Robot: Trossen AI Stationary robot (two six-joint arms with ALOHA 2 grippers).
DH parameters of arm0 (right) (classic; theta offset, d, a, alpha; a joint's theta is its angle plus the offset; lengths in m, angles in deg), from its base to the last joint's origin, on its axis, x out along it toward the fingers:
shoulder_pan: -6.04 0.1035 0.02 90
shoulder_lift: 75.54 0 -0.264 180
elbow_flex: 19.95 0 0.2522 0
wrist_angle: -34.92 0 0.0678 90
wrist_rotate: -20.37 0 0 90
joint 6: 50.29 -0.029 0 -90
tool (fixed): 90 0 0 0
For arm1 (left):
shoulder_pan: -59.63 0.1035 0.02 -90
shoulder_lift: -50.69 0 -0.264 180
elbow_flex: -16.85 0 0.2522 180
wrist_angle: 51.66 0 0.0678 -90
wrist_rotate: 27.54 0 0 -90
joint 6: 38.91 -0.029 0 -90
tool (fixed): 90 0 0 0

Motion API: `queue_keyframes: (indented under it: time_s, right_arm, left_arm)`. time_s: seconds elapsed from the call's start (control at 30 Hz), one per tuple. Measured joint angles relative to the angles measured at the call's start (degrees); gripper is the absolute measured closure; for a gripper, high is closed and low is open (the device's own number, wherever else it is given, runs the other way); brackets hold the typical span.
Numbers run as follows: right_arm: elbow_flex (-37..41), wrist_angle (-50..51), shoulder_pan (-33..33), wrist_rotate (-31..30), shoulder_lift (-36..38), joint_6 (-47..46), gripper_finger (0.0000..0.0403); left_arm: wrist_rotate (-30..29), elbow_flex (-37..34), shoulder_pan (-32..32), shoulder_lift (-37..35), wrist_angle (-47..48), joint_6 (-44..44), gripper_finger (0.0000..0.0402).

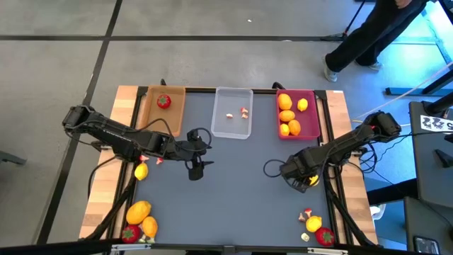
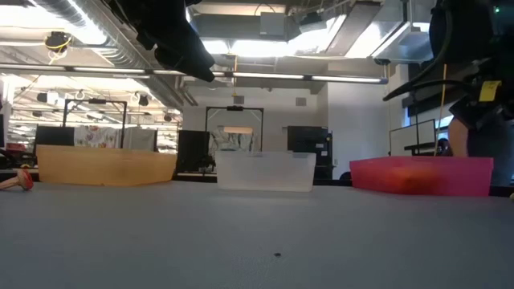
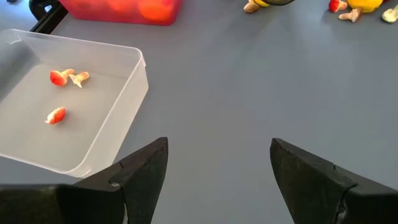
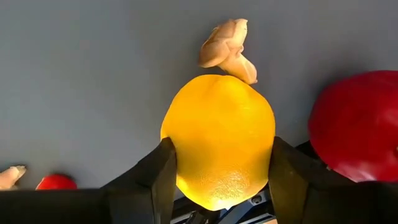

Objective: Sort produce into baskets
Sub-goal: Put the lemon into the pink bin

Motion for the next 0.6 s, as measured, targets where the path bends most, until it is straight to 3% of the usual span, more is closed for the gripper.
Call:
queue_keyframes:
  time_s: [0.3,0.6]
  right_arm:
    - [-7.81,6.05,-0.06,-8.98,2.74,2.03,0.0215]
    - [-14.07,14.79,-5.74,-23.67,8.72,3.31,0.0213]
  left_arm:
    - [0.00,0.00,0.00,0.00,-0.04,-0.09,0.0123]
    - [0.00,0.00,0.00,0.00,-0.13,-0.09,0.0123]
